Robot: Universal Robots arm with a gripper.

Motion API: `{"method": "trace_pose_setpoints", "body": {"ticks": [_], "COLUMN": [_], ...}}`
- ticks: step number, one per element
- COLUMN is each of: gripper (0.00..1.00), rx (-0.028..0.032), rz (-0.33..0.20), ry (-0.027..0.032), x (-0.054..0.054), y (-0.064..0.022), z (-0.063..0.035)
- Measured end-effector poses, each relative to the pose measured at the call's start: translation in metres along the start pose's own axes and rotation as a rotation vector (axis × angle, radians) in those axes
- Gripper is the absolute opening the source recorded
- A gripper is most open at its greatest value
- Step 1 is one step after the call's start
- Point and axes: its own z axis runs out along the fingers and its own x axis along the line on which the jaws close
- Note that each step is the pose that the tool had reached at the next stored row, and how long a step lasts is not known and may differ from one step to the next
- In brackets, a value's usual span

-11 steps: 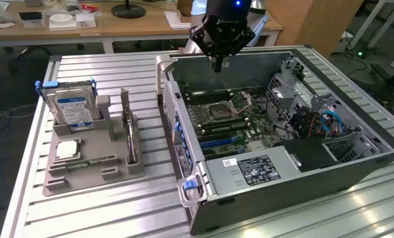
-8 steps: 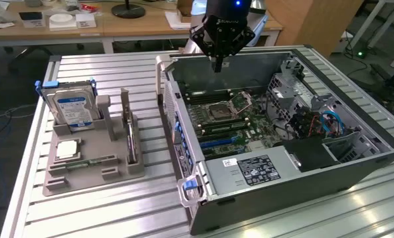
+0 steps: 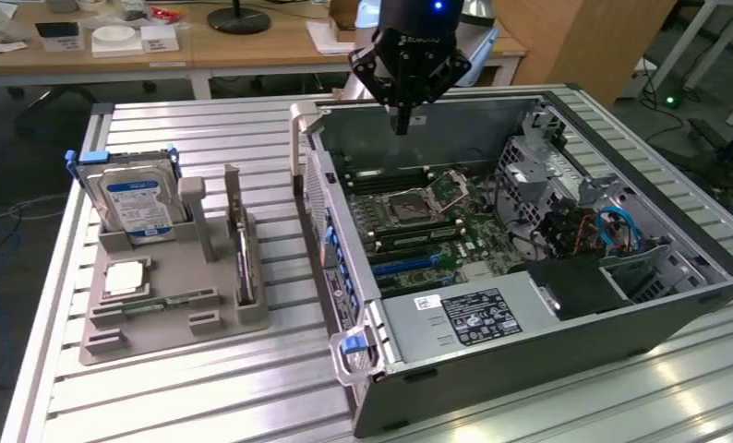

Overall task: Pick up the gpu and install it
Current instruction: 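Reach for the gpu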

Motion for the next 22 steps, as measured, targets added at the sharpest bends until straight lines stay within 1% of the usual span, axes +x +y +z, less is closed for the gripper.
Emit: {"method": "trace_pose_setpoints", "body": {"ticks": [4,6,22], "gripper": [0.11,0.11,0.11], "rx": [0.0000,0.0001,0.0000], "rz": [0.000,0.000,0.000], "ry": [0.0001,0.0000,0.0000], "x": [0.007,0.015,0.087], "y": [-0.0006,-0.0011,-0.0065], "z": [-0.0002,-0.0004,-0.0023]}}
